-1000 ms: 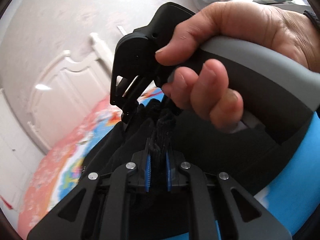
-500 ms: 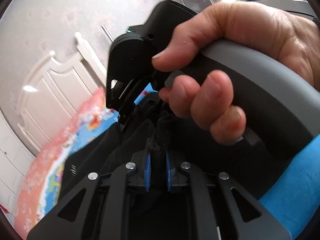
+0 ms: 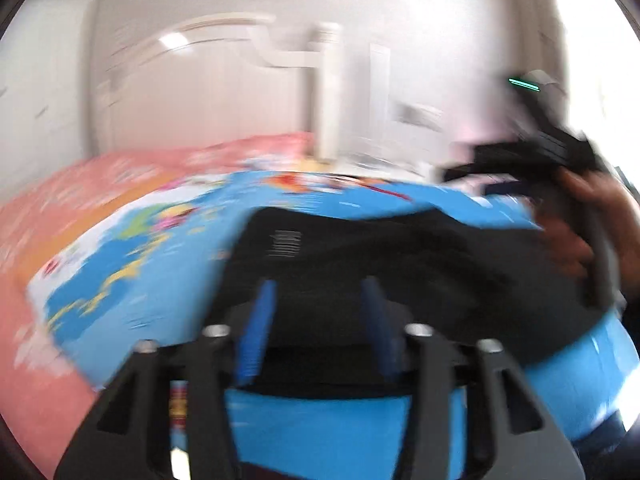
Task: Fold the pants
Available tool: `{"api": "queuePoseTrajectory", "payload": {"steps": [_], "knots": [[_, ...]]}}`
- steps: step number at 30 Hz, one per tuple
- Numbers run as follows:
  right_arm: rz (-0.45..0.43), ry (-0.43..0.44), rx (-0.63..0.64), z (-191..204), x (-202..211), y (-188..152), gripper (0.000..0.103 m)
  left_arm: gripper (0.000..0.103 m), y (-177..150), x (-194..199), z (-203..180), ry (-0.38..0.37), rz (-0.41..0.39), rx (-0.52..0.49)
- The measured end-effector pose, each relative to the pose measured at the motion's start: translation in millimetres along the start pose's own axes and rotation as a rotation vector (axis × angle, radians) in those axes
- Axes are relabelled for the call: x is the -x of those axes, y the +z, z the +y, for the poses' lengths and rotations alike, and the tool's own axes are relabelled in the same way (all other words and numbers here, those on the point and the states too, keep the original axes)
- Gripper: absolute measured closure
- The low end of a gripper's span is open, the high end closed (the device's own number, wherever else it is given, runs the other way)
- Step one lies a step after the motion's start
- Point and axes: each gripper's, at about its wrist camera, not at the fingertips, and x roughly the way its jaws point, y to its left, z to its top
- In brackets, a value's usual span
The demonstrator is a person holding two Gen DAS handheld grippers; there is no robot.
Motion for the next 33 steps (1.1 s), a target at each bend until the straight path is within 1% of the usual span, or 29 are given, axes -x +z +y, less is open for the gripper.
{"api": "queuePoseTrajectory", "payload": {"steps": [1,2,3,4,5,6,7,8,9,10,12,15,16,17,18,19,20,21,23,24,25,26,27,28,29,30,31,32,33], "knots": [[-0.031,-0.019,0.027,13,6,-1,0.015,0.083,1,0,8,0.014,-0.003,0.016],[-0.047,-0.032,0.037,22,7,0,0.015,0.088,4,-5,18,0.026,0.005,0.031],[-0.062,-0.045,0.034,33,9,-1,0.015,0.088,4,-11,25,0.020,0.026,0.047],[-0.087,-0.029,0.026,42,11,-5,0.015,0.088,2,-20,28,-0.001,0.068,0.067],[-0.101,-0.004,0.023,47,12,-6,0.015,0.088,-6,-46,39,-0.022,0.193,0.095],[-0.104,0.016,0.020,55,9,-7,0.015,0.088,-14,-57,44,-0.020,0.252,0.119],[-0.106,0.024,0.021,60,6,-11,0.015,0.088,-19,-53,45,-0.025,0.222,0.133],[-0.109,0.027,0.027,63,3,-15,0.014,0.088,-20,-52,41,-0.015,0.224,0.106],[-0.093,0.002,0.035,67,-3,-21,0.014,0.088,-22,-48,37,0.003,0.220,0.077],[-0.058,-0.026,0.038,70,-12,-26,0.014,0.088,-23,-47,36,0.012,0.218,0.066],[-0.002,0.004,0.063,82,-29,-35,0.014,0.088,-23,-47,38,0.006,0.215,0.078],[0.084,-0.170,0.165,89,-60,-57,0.014,0.088,-25,-48,38,-0.010,0.236,0.086],[0.143,-0.186,0.173,86,-73,-66,0.014,0.088,-21,-48,40,-0.015,0.236,0.085],[0.173,-0.193,0.183,84,-82,-75,0.012,0.088,-13,-44,43,-0.033,0.217,0.101],[0.135,-0.196,0.193,85,-80,-78,0.012,0.088,-5,-46,47,-0.049,0.195,0.114],[0.131,-0.200,0.200,85,-80,-79,0.012,0.088,4,-47,51,-0.055,0.174,0.119],[0.139,-0.199,0.195,85,-81,-78,0.012,0.086,19,-53,56,-0.050,0.156,0.106],[0.151,-0.198,0.193,84,-82,-76,0.012,0.084,30,-62,59,-0.055,0.157,0.089],[0.153,-0.194,0.200,85,-82,-76,0.012,0.083,54,-85,66,-0.083,0.134,0.068],[0.151,-0.193,0.201,85,-82,-76,0.012,0.082,65,-105,69,-0.108,0.146,0.051],[0.147,-0.192,0.202,84,-82,-77,0.012,0.078,71,-117,69,-0.131,0.170,0.037],[0.146,-0.193,0.202,84,-82,-77,0.012,0.074,78,-144,68,-0.191,0.226,0.007],[0.145,-0.193,0.203,84,-81,-77,0.011,0.072,81,-163,68,-0.227,0.260,-0.016],[0.144,-0.192,0.204,85,-82,-77,0.011,0.062,82,-182,67,-0.247,0.304,-0.044],[0.143,-0.191,0.206,87,-83,-78,0.011,0.055,79,-207,65,-0.239,0.388,-0.099],[0.143,-0.190,0.210,88,-83,-78,0.011,0.054,75,-226,65,-0.204,0.434,-0.166],[0.144,-0.188,0.210,88,-83,-77,0.010,0.046,76,-231,66,-0.201,0.434,-0.171],[0.144,-0.185,0.209,87,-83,-77,0.010,0.049,81,-233,73,-0.232,0.440,-0.129],[0.141,-0.182,0.208,86,-84,-77,0.009,0.051,87,-231,77,-0.235,0.431,-0.105]]}}
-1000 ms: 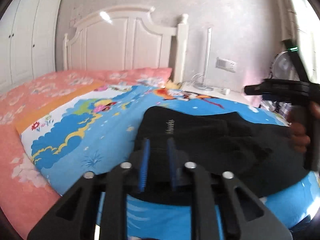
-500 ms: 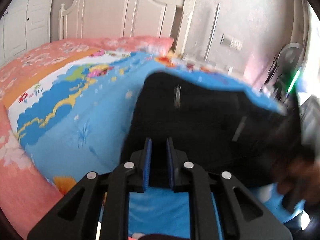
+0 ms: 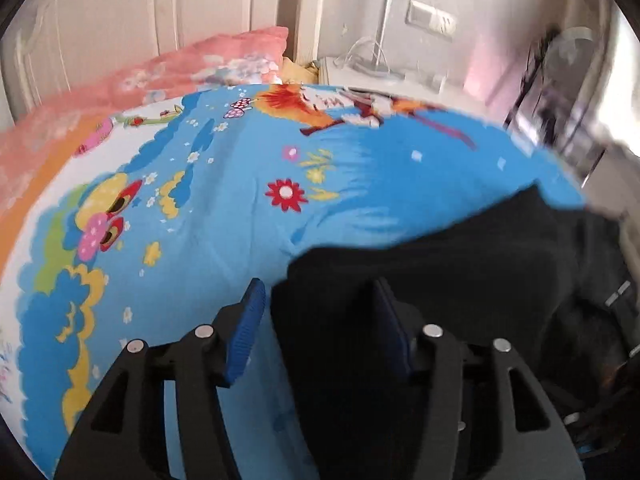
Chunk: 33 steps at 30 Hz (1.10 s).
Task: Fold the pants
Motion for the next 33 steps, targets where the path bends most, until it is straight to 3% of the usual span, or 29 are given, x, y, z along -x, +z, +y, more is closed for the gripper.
{"api": "queuePoseTrajectory", "payload": {"steps": [2,4,6,8,10,13,16,18,19,20,21,22,23,25,27,30,32,33], "knots": [[-0.002,0.000,-0.002,1,0,-1,0.009,0.066,7,13,3,-0.009,-0.040,0.012],[-0.003,0.000,-0.002,1,0,-1,0.009,0.077,9,16,5,-0.073,-0.025,0.019],[-0.004,0.000,-0.001,1,0,0,0.009,0.076,10,4,5,-0.015,0.027,-0.021],[-0.004,0.000,-0.001,1,0,-1,0.009,0.068,12,-6,19,-0.035,0.040,0.049],[-0.004,0.001,-0.001,1,0,-1,0.009,0.080,16,3,30,-0.016,-0.004,0.126],[-0.006,0.000,-0.002,2,0,-1,0.009,0.080,21,26,38,-0.071,-0.065,0.168],[-0.008,0.000,-0.004,1,0,-1,0.009,0.079,12,40,26,-0.153,-0.052,0.098],[-0.010,-0.001,-0.005,2,1,-1,0.009,0.072,-1,41,19,-0.204,-0.040,0.078],[-0.011,-0.001,-0.004,2,0,-1,0.009,0.063,-7,35,18,-0.154,-0.021,0.075],[-0.011,-0.002,-0.004,2,1,-1,0.009,0.055,-13,25,21,0.001,0.017,0.074],[-0.011,-0.001,-0.003,2,1,-1,0.009,0.058,-18,20,27,0.136,0.042,0.094],[-0.011,0.000,-0.003,1,1,-1,0.009,0.064,-26,24,39,0.215,0.034,0.164],[-0.012,0.001,-0.002,1,1,-2,0.009,0.064,-35,41,49,0.142,-0.032,0.252],[-0.011,0.001,-0.004,1,1,-1,0.009,0.064,-52,71,51,0.024,-0.137,0.306],[0.000,0.011,-0.009,0,1,1,0.009,0.064,-78,104,40,0.029,-0.230,0.279],[0.038,0.090,-0.033,-10,6,13,0.009,0.064,-124,140,21,0.066,-0.276,0.236],[0.038,0.150,-0.072,-20,11,27,0.010,0.076,-158,157,-3,0.082,-0.271,0.168],[0.030,0.157,-0.092,-25,14,39,0.010,0.079,-175,164,-16,0.045,-0.262,0.158]]}}
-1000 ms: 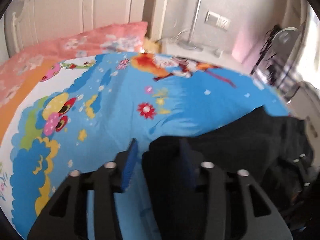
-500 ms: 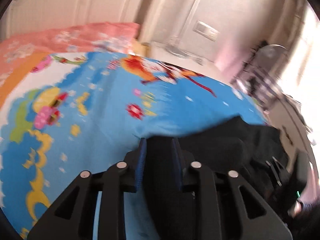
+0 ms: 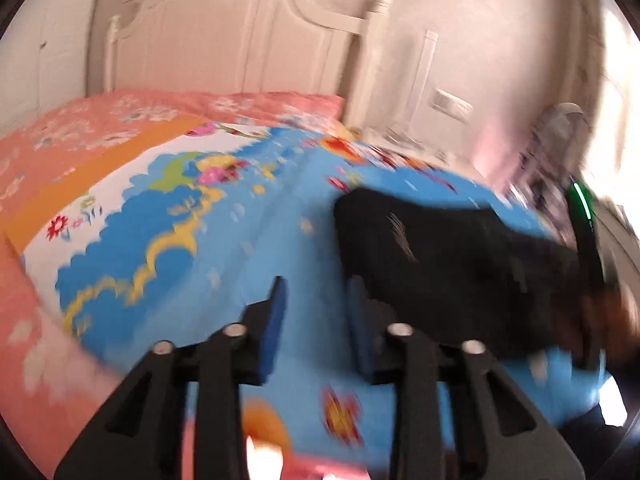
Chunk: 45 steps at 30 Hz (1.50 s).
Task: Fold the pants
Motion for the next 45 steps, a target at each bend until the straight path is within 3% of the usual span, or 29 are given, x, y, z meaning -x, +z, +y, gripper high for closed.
{"api": "queuePoseTrajectory", "payload": {"steps": [3,6,10,11,14,16,17,18,21,26,29,31,33,36,43,45], "knots": [[-0.024,-0.002,0.043,9,4,37,0.010,0.086,-35,7,-20,-0.083,0.039,0.051],[-0.028,0.005,0.163,36,-4,63,0.021,0.091,-56,0,-38,-0.063,0.034,0.032],[0.020,0.033,0.281,71,-32,83,0.024,0.091,-57,-14,-41,-0.064,0.000,0.100],[0.033,0.043,0.297,77,-40,86,0.024,0.091,-58,-20,-36,-0.036,0.004,0.134],[0.057,0.053,0.332,88,-63,89,0.024,0.091,-58,-32,-11,-0.087,0.018,0.294],[0.100,0.040,0.336,86,-83,90,0.034,0.090,-57,-31,-8,-0.089,0.001,0.323],[0.127,0.046,0.328,83,-91,90,0.045,0.088,-55,-31,-4,-0.090,-0.011,0.353],[0.172,0.097,0.302,79,-99,88,0.050,0.086,-54,-32,-2,-0.099,-0.014,0.378],[0.180,0.145,0.269,72,-100,85,0.051,0.079,-50,-38,-6,-0.067,-0.008,0.371],[0.185,0.150,0.298,74,-100,82,0.052,0.078,-46,-39,-16,0.030,-0.045,0.362],[0.186,0.149,0.308,75,-101,82,0.052,0.078,-47,-40,-18,0.064,-0.056,0.442],[0.186,0.137,0.330,77,-99,82,0.052,0.080,-41,-50,-14,0.057,-0.065,0.465],[0.158,0.134,0.366,80,-89,84,0.051,0.090,-39,-52,-10,0.038,-0.067,0.466],[0.096,0.175,0.441,87,-69,94,0.035,0.094,-38,-47,-14,0.030,-0.075,0.417],[0.186,0.302,0.613,105,-81,115,0.037,0.094,-40,-42,-17,0.028,-0.084,0.395],[0.219,0.313,0.693,111,-90,112,0.046,0.094,-42,-42,-18,0.030,-0.086,0.390]]}}
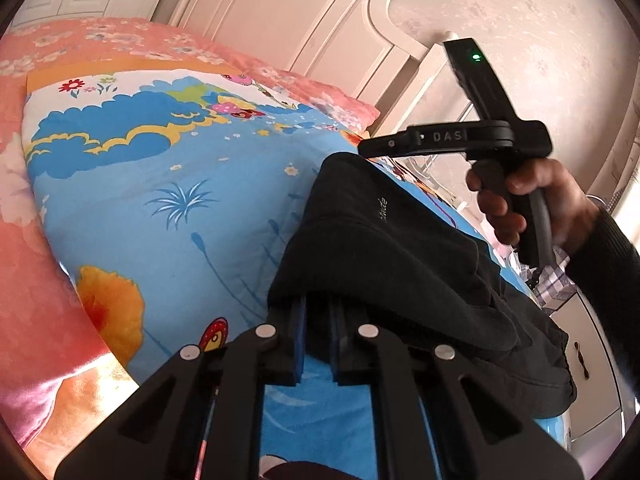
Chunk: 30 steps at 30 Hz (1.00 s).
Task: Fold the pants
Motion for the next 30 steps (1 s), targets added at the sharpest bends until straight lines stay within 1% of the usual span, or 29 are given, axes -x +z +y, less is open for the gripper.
{"api": "queuePoseTrajectory", "payload": {"steps": [1,2,3,5,6,7,13,14,17,19,22,25,28,30], "knots": [[0.023,0.009,0.028,1,-5,1,0.049,0.094,-1,0,-1,0.002,-0.001,-0.004],[0.037,0.020,0.045,1,-8,1,0.055,0.094,-2,0,-2,0.003,-0.002,-0.009],[0.053,0.038,0.069,2,-11,1,0.057,0.094,-2,0,-2,0.004,-0.003,-0.011],[0.062,0.032,0.094,3,-11,3,0.060,0.094,-2,0,-2,0.005,-0.003,-0.019],[0.062,0.043,0.110,3,-9,4,0.062,0.094,-2,0,-3,0.006,-0.004,-0.022],[0.066,0.057,0.121,3,-8,4,0.062,0.094,-3,0,-3,0.007,-0.004,-0.024],[0.114,0.082,0.162,2,-12,7,0.065,0.094,-3,-1,-2,0.006,0.001,-0.030],[0.119,0.085,0.168,2,-12,8,0.067,0.094,-3,-1,-2,0.005,0.002,-0.029],[0.128,0.071,0.187,4,-9,11,0.070,0.094,-3,-1,-2,0.007,0.001,-0.029],[0.118,0.082,0.202,7,-3,11,0.070,0.094,-3,-1,-1,0.002,0.003,-0.024],[0.150,0.062,0.215,9,-10,11,0.070,0.094,-3,-2,-3,0.002,0.003,-0.020],[0.162,0.069,0.205,8,-15,12,0.070,0.094,-3,-1,-3,0.000,0.003,-0.018],[0.170,0.093,0.191,5,-16,13,0.069,0.094,-3,-1,-3,0.000,0.002,-0.018],[0.191,0.125,0.186,4,-19,13,0.069,0.094,-3,0,-3,0.001,0.001,-0.020]]}}
